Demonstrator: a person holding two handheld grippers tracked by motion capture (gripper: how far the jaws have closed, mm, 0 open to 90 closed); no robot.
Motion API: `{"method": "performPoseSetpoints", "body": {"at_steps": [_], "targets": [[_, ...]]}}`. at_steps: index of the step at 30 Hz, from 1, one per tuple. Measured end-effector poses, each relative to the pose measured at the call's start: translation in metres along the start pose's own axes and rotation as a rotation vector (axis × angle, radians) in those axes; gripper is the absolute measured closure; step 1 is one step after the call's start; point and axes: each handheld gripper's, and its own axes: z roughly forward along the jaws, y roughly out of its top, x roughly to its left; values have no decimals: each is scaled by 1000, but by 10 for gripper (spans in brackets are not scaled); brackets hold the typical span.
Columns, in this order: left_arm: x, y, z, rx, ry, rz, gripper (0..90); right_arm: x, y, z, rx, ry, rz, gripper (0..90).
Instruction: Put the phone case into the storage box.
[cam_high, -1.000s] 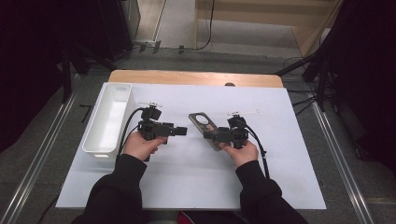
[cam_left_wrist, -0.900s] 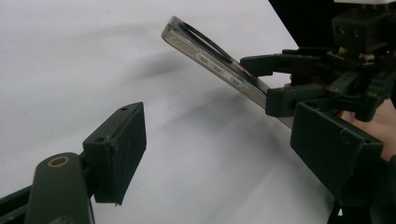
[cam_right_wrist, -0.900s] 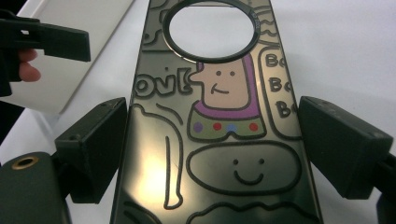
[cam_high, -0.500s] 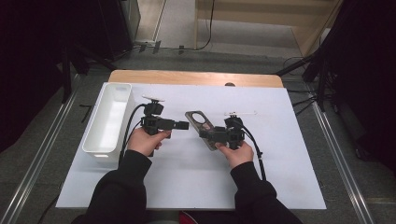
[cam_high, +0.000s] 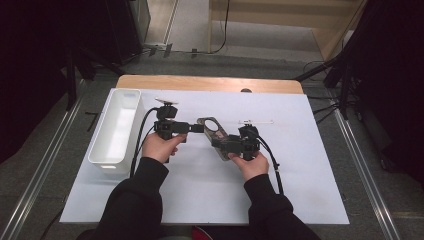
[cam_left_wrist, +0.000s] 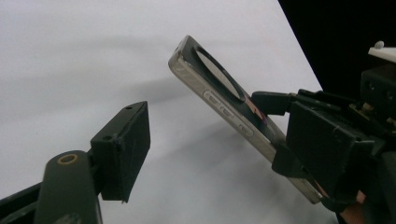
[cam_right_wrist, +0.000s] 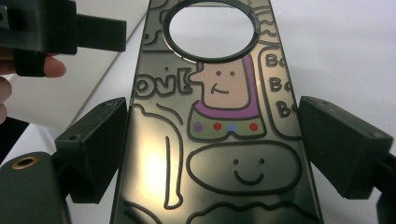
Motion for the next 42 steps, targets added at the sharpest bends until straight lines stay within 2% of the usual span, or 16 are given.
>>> {"method": "performPoseSetpoints", "body": {"at_steps": [11, 14, 19, 29, 42], "targets": [[-1, 7, 8, 19, -3, -50, 245, 3, -2, 1, -31, -1, -1, 107], [-1, 7, 9, 11, 2, -62, 282, 4, -2, 1, -36, 1, 7, 107], [2, 8, 11, 6, -6, -85, 284, 6, -3, 2, -49, 7, 25, 107], [0, 10, 16, 11, -1, -100, 326, 10, -4, 4, -65, -9, 31, 107], [-4, 13, 24, 24, -32, -109, 378, 10, -4, 9, -87, -27, 35, 107]]}}
